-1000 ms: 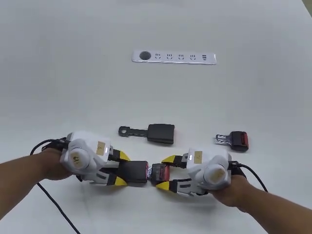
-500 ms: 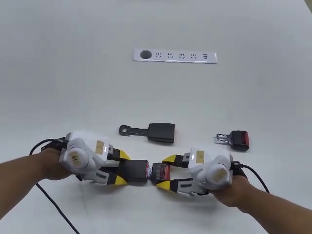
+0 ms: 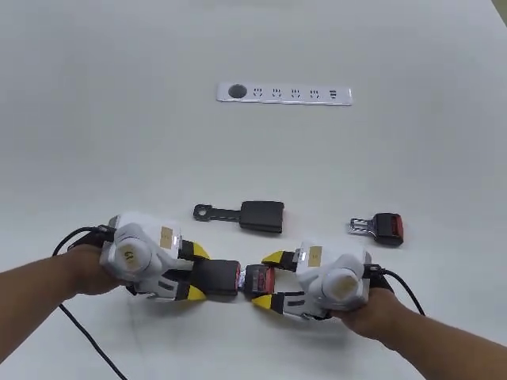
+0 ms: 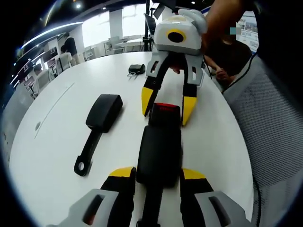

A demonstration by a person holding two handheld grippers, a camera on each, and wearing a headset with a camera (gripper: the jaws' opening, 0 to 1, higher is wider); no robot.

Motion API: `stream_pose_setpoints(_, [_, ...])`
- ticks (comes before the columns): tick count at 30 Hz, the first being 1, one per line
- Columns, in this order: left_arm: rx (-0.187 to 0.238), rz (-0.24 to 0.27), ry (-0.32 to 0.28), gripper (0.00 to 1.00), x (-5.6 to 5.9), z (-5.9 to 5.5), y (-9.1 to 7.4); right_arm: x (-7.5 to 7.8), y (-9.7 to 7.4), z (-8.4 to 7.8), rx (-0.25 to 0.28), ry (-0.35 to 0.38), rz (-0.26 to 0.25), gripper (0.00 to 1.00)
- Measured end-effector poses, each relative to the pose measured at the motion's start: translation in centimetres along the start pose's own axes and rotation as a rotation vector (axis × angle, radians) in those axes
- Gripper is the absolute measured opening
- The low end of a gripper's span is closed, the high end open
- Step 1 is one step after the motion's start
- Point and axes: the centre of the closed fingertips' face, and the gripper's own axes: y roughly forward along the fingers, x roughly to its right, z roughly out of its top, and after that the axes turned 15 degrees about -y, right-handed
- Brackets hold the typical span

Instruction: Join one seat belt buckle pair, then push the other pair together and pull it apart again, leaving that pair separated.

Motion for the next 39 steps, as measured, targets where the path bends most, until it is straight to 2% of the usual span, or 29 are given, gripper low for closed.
stream_pose_setpoints(1, [0.016, -0.008, -0.016, 0.40, 0.2, 0.5, -0.1, -0.3, 0.0, 0.3, 0.020, 0.031, 0.002, 0.53])
stream_pose_setpoints(2, [0.020, 0.013, -0.021, 0.41, 0.0, 0.6, -0.3, -0.4, -0.1, 0.5, 0.028, 0.052, -0.001, 0.67])
stream_pose_setpoints(3, [0.055, 0.021, -0.021, 0.42, 0.1, 1.3, -0.7, -0.2, -0.3, 0.6, 0.027, 0.061, -0.014, 0.75])
stream_pose_setpoints(5, [0.098, 0.035, -0.063, 0.57, 0.2, 2.2, -1.3, -0.1, -1.0, 0.4, 0.010, 0.072, -0.039, 0.82])
stream_pose_setpoints(7, [0.115, 0.051, -0.064, 0.72, 0.2, 2.7, -1.8, -0.3, -1.7, 0.6, 0.027, 0.087, -0.044, 0.82])
stream_pose_setpoints(8, [0.120, 0.057, -0.063, 0.75, 0.3, 3.0, -2.0, -0.4, -2.4, 0.6, 0.035, 0.075, -0.057, 0.82])
stream_pose_setpoints(12, [0.146, 0.071, -0.045, 0.78, 0.6, 4.1, -2.7, -0.1, -4.5, 0.1, 0.034, 0.053, -0.081, 0.80])
stream_pose_setpoints(14, [0.158, 0.087, -0.027, 0.81, 0.5, 4.8, -2.8, 0.6, -5.8, -0.2, 0.040, 0.066, -0.106, 0.80])
stream_pose_setpoints(16, [0.165, 0.089, -0.036, 0.83, 0.4, 5.3, -2.8, 1.5, -7.1, -0.5, 0.059, 0.082, -0.135, 0.80])
stream_pose_setpoints(18, [0.173, 0.087, -0.030, 0.83, 0.4, 6.0, -2.8, 2.5, -8.3, -1.3, 0.052, 0.094, -0.165, 0.80])
stream_pose_setpoints(21, [0.175, 0.089, -0.015, 0.83, 0.1, 6.8, -2.8, 3.7, -9.8, -2.3, 0.041, 0.101, -0.184, 0.79])
stream_pose_setpoints(24, [0.190, 0.095, -0.012, 0.82, -0.5, 7.9, -3.1, 5.2, -11.5, -3.7, 0.023, 0.120, -0.207, 0.79])
stream_pose_setpoints(28, [0.190, 0.100, -0.012, 0.82, -1.4, 8.7, -3.0, 6.9, -13.0, -5.6, 0.005, 0.136, -0.225, 0.78])
stream_pose_setpoints(33, [0.194, 0.091, -0.008, 0.80, -2.6, 10.3, -2.7, 8.5, -14.7, -8.1, -0.027, 0.139, -0.225, 0.72])
stream_pose_setpoints(39, [0.186, 0.080, 0.002, 0.79, -4.2, 11.7, -2.1, 10.0, -15.6, -10.1, -0.039, 0.146, -0.208, 0.72])
